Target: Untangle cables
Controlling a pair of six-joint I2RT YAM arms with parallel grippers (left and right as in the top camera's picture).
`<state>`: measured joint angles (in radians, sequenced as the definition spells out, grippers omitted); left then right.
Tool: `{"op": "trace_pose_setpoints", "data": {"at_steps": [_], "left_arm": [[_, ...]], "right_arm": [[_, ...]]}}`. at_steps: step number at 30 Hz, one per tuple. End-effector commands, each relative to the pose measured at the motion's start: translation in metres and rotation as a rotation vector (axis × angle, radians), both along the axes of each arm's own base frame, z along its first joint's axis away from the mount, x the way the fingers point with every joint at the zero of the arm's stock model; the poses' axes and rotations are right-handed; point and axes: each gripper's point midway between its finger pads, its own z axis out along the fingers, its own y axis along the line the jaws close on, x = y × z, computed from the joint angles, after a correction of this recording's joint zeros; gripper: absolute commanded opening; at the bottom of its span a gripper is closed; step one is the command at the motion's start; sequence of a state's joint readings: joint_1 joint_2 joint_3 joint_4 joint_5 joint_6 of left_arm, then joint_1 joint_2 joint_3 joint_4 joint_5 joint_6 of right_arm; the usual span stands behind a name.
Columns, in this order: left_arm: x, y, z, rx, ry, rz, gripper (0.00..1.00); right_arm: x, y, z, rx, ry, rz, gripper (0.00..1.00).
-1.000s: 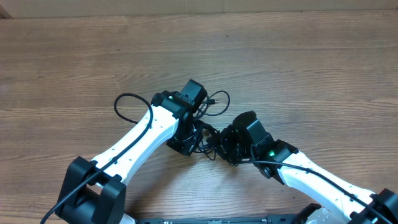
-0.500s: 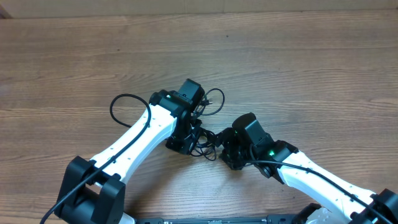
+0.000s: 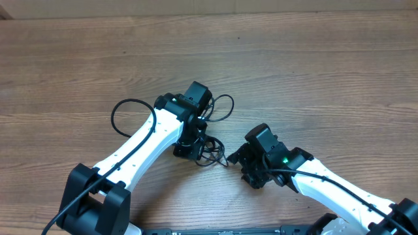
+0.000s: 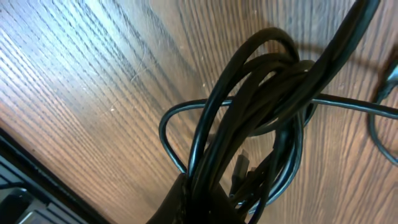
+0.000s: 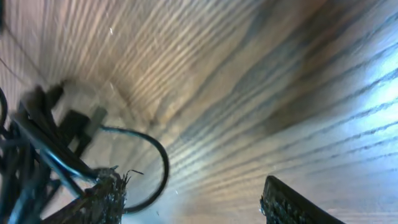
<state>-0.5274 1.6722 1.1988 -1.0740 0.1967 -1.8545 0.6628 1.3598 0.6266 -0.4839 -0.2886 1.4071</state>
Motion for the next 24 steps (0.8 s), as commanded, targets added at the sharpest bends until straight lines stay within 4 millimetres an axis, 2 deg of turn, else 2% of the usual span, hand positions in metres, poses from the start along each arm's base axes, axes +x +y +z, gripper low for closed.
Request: {"op": "trace_pose_setpoints", "data": {"at_steps": [1, 11, 20, 24], "left_arm": [[0.006, 0.01, -0.004, 0.049, -0.012, 0.05, 0.06], [0.007, 0.01, -0.004, 0.048, -0.017, 0.05, 0.06], [0.011, 0.018, -0.005, 0.094, -0.042, 0.052, 0.06], [0.013, 0.022, -0.006, 0.108, -0.046, 0.074, 0.04]], "right_arm": [[-0.007, 0.019, 0.015, 0.095, 0.013, 0.093, 0.69], [-0.032, 0.039, 0.032, 0.251, 0.122, 0.18, 0.68], [-0.032, 0.037, 0.029, 0.227, 0.091, 0.213, 0.68], [-0.041, 0.03, 0.023, 0.196, 0.12, 0.235, 0.69]]}}
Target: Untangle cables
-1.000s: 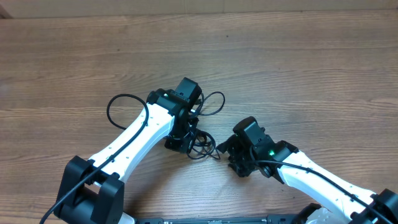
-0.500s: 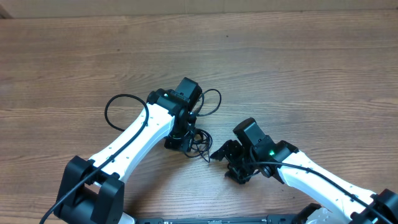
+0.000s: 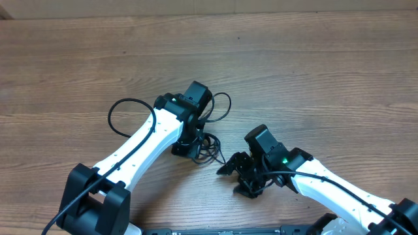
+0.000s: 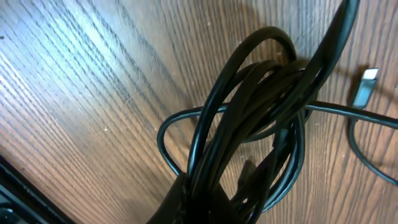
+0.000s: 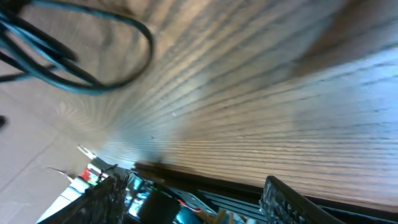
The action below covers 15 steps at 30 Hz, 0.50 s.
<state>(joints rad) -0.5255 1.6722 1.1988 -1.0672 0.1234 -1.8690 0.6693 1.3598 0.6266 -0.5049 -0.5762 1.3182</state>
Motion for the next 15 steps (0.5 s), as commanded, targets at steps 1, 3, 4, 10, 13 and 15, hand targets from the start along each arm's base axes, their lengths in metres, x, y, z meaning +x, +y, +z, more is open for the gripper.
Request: {"op": "trace_pose_setpoints", "data": {"at_steps": [1, 3, 4, 10, 13, 15], "left_arm": [[0.005, 0.011, -0.004, 0.047, -0.006, 0.062, 0.05], [0.004, 0.009, -0.003, 0.034, -0.001, 0.063, 0.04], [0.002, 0.006, -0.003, 0.016, 0.01, 0.062, 0.05], [-0.012, -0.019, 0.003, -0.129, 0.098, 0.056, 0.08], [-0.017, -0.028, 0.006, -0.184, 0.131, 0.054, 0.09], [-0.019, -0.031, 0.008, -0.205, 0.143, 0.054, 0.09]], "right_arm": [[-0.003, 0.0, 0.004, -0.005, -0.012, 0.041, 0.69], [0.001, -0.002, 0.002, -0.022, -0.032, 0.03, 0.71], [0.007, -0.001, 0.002, -0.026, -0.057, 0.022, 0.71], [0.054, 0.003, 0.007, -0.049, -0.281, -0.064, 0.7], [0.068, -0.007, 0.004, -0.11, -0.319, -0.141, 0.68], [0.076, -0.014, 0.001, -0.154, -0.34, -0.188, 0.65]]}}
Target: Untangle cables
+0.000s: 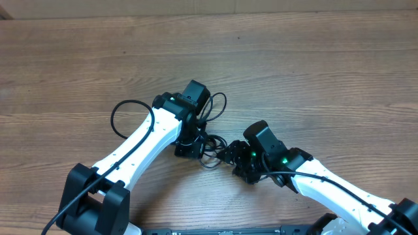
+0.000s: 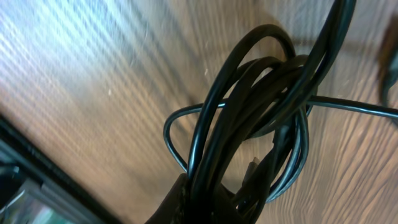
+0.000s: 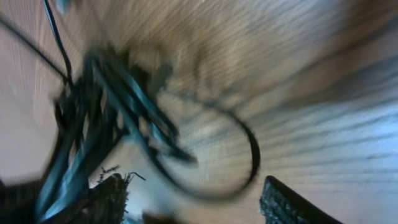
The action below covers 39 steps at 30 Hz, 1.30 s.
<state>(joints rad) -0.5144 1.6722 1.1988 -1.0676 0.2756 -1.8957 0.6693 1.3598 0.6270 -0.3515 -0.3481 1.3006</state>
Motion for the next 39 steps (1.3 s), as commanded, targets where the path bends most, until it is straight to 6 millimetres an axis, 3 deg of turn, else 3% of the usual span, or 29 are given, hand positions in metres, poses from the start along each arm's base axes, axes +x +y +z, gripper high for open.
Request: {"op": "trace_pose_setpoints", "data": {"at_steps": [1, 8, 13, 20, 24, 30, 39], "left_arm": [[-0.009, -0.013, 0.003, -0.084, 0.067, 0.02, 0.09], [-0.016, -0.025, 0.009, -0.161, 0.111, 0.017, 0.09], [-0.02, -0.033, 0.014, -0.213, 0.133, 0.0, 0.09], [-0.018, -0.033, 0.015, -0.239, 0.118, -0.041, 0.05], [-0.006, -0.02, 0.015, -0.247, 0.08, -0.054, 0.04], [0.025, 0.016, 0.016, -0.272, -0.033, -0.109, 0.04], [0.06, 0.048, 0.037, -0.383, -0.197, -0.185, 0.04]], "right_arm": [[0.029, -0.016, 0.001, -0.103, -0.105, -0.128, 0.64], [0.04, -0.031, -0.007, -0.188, -0.149, -0.184, 0.59], [0.041, -0.035, -0.025, -0.24, -0.126, -0.189, 0.57], [0.044, -0.045, -0.041, -0.312, -0.122, -0.21, 0.43], [0.042, -0.047, -0.043, -0.324, -0.114, -0.205, 0.37], [0.038, -0.052, -0.046, -0.346, -0.098, -0.203, 0.31], [0.04, -0.056, -0.046, -0.366, -0.11, -0.215, 0.32]]}}
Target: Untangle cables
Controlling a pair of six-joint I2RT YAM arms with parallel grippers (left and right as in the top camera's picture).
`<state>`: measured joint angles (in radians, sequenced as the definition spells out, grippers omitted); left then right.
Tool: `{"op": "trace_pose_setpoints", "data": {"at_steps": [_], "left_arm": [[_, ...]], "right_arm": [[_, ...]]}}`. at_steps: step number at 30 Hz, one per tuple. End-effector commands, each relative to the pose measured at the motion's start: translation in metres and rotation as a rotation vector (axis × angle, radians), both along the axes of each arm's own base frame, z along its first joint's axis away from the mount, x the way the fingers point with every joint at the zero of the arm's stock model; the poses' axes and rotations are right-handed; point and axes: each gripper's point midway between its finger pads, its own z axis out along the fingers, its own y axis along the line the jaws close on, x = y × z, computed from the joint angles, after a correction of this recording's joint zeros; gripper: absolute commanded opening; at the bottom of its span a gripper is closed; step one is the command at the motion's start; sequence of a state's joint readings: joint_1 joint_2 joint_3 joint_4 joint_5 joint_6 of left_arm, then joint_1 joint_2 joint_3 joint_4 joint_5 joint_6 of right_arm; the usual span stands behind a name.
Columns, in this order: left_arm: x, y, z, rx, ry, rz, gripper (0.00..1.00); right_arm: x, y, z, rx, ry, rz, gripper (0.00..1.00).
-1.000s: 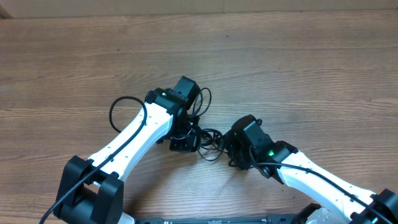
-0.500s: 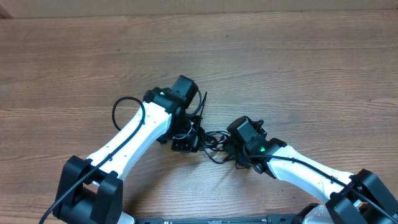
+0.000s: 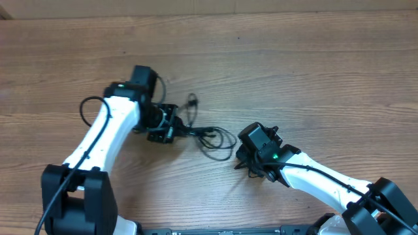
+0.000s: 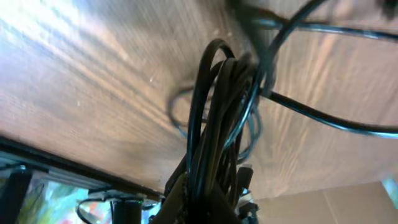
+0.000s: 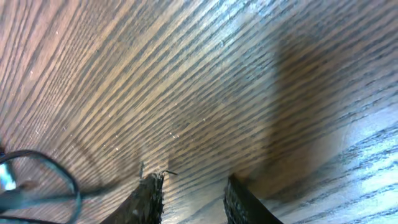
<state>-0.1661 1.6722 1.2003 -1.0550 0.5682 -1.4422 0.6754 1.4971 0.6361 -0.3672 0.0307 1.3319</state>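
A tangle of black cables point(image 3: 208, 135) lies across the table's middle, with a small loop point(image 3: 192, 100) standing off behind it. My left gripper point(image 3: 164, 128) is shut on the bundled end point(image 4: 219, 124), and its jaws are hidden under the strands point(image 4: 205, 198). A thin strand point(image 4: 323, 121) runs off to the right. My right gripper point(image 3: 256, 168) sits just right of the cables' trailing loop. Its fingers point(image 5: 151, 198) stand a narrow gap apart over bare wood with nothing between them. A piece of cable point(image 5: 43, 180) shows at that view's lower left.
The wooden table point(image 3: 313, 78) stretches away at the back and right. Each arm's own black lead loops beside it; the left arm's loop point(image 3: 85, 112) is at the far left. The table's front edge and the robot base lie just below the arms.
My left gripper has moved left with the bundle, and the cables now stretch out in a line toward the right. My right gripper's fingers have narrowed and now face bare wood instead of the tangle.
At first my left gripper held the compact bundle at the table's middle with the right gripper wide open beside it. Then the right gripper faced the front edge, then the tangle again. Now the bundle sits farther left, its strands drawn out.
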Motion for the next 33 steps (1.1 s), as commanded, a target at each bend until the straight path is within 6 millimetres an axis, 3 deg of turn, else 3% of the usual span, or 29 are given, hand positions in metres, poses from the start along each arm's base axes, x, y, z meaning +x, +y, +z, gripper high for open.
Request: {"op": "trace_pose_setpoints", "data": {"at_steps": [1, 3, 5, 10, 12, 13, 20, 25, 30, 33], "left_arm": [[0.021, 0.004, 0.021, -0.072, -0.145, -0.102, 0.04], [0.023, 0.003, 0.025, -0.077, -0.151, -0.106, 0.04], [0.02, 0.001, 0.026, -0.086, -0.142, -0.107, 0.04], [0.013, 0.004, 0.023, -0.057, -0.099, -0.092, 0.04], [0.013, 0.006, 0.021, -0.041, -0.092, -0.087, 0.04], [0.012, 0.007, 0.021, -0.037, -0.089, -0.087, 0.04], [0.006, 0.008, 0.021, -0.028, 0.006, 0.014, 0.04], [0.007, 0.012, 0.019, -0.007, 0.071, 0.127, 0.04], [0.01, 0.029, 0.011, 0.086, 0.083, 0.191, 0.04], [0.01, 0.031, 0.01, 0.096, 0.088, 0.199, 0.04]], "right_arm": [[0.007, -0.003, 0.002, -0.022, -0.024, -0.018, 0.32], [0.007, -0.003, 0.002, -0.022, -0.024, -0.018, 0.33], [0.008, -0.002, 0.003, -0.016, -0.03, -0.018, 0.42], [-0.003, 0.028, 0.009, 0.141, 0.032, 0.055, 0.73], [-0.009, 0.04, 0.013, 0.207, 0.063, 0.089, 0.88], [-0.013, 0.047, 0.016, 0.248, 0.082, 0.105, 1.0], [-0.025, 0.064, 0.024, 0.38, 0.204, 0.018, 1.0], [-0.036, 0.055, 0.017, 0.338, 0.258, 0.004, 1.0], [-0.049, 0.041, 0.008, 0.272, 0.315, -0.015, 1.0], [-0.05, 0.044, 0.01, 0.286, 0.311, 0.014, 1.0]]}}
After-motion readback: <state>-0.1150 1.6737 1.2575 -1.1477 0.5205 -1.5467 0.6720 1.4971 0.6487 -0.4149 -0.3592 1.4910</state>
